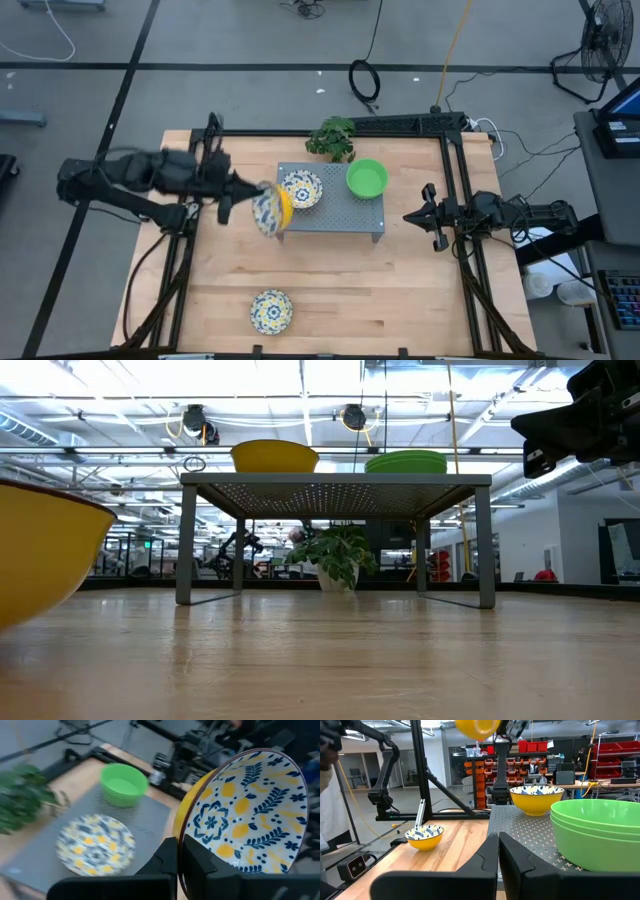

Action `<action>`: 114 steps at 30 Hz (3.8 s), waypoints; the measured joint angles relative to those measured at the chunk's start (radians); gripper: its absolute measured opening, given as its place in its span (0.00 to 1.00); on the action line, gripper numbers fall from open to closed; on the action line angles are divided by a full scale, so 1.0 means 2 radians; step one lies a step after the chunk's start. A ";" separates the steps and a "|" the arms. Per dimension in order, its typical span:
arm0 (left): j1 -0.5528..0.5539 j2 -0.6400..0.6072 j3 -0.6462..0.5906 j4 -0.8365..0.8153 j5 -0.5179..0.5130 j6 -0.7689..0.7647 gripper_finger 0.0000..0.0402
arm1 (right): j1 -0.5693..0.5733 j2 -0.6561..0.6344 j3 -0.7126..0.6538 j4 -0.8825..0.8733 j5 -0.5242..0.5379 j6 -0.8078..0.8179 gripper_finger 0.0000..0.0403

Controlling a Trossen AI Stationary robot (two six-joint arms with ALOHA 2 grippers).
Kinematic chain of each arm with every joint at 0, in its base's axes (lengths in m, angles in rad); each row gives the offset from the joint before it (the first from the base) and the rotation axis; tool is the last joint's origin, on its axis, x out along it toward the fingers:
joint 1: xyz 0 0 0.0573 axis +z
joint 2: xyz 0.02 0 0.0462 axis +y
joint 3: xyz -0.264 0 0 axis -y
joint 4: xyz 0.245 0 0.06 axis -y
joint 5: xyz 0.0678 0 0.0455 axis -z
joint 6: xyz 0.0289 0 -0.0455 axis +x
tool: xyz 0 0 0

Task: Pick & Place Mini bowls
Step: Stack the left yellow bowl on the yellow bowl on the shelf, then stack the yellow bowl on the yellow bowl on the shelf

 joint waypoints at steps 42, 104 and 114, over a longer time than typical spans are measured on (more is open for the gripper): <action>0.272 0.348 0.242 -0.286 0.205 0.157 0.02 | 0.000 0.000 0.000 0.000 0.000 0.000 0.00; 0.175 0.295 0.298 -0.269 0.262 0.214 0.43 | 0.000 0.000 0.000 0.000 0.000 0.000 0.00; -0.102 0.288 0.275 -0.372 0.077 0.024 0.54 | 0.000 0.000 0.000 0.000 0.000 0.000 0.00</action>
